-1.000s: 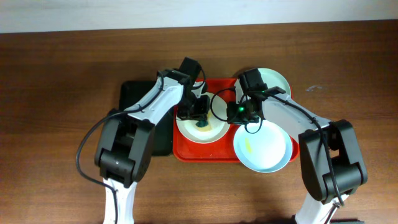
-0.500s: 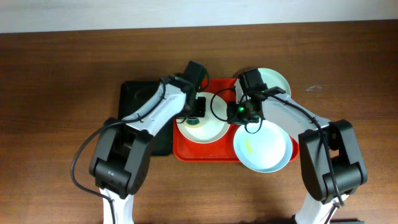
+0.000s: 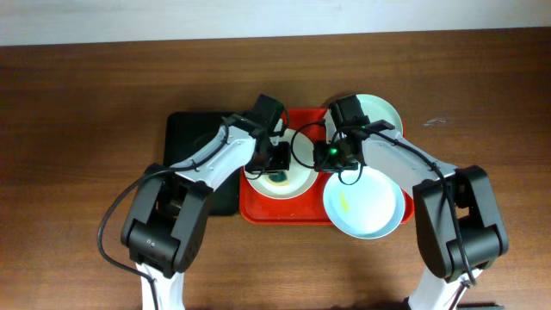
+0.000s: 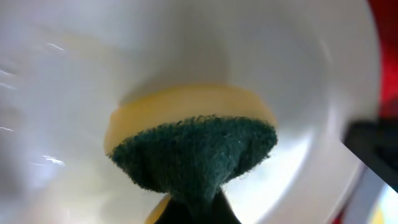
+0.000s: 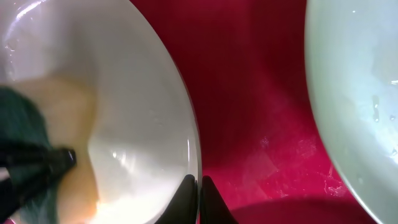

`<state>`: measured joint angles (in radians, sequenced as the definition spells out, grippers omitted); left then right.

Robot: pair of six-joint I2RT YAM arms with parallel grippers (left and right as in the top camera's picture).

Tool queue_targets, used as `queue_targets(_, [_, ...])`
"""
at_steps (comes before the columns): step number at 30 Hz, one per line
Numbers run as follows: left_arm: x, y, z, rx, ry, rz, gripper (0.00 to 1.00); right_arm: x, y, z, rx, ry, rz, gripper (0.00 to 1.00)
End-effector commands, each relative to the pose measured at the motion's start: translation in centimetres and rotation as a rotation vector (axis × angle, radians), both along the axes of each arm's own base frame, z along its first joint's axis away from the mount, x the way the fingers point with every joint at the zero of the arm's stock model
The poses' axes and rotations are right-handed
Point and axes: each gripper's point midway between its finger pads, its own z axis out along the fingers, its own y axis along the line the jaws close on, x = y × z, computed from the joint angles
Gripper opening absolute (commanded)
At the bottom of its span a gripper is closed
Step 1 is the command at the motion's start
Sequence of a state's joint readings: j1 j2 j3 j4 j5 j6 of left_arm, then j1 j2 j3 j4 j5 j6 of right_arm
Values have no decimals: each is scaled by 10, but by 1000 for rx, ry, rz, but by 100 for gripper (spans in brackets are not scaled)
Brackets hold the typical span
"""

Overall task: Clean dirty plates on tray and stack at the side
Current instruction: 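Scrub the white plate with the sponge while right gripper holds its rim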

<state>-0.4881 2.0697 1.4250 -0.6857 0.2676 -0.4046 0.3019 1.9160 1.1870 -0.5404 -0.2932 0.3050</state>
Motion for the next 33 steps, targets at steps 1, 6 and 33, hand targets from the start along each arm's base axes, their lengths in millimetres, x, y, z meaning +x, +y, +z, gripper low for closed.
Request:
queue_targets(1, [20,-2,54,-51,-122,-5,0,-7,9,-3,6,8,40,4])
queue_targets(6, [33,31,89,97,-270,63,0,-6,9,-2,8,1,40,15])
queue_targets(33, [5,-14,19,-95,16,-46,0,-6,9,-2,8,2,40,4])
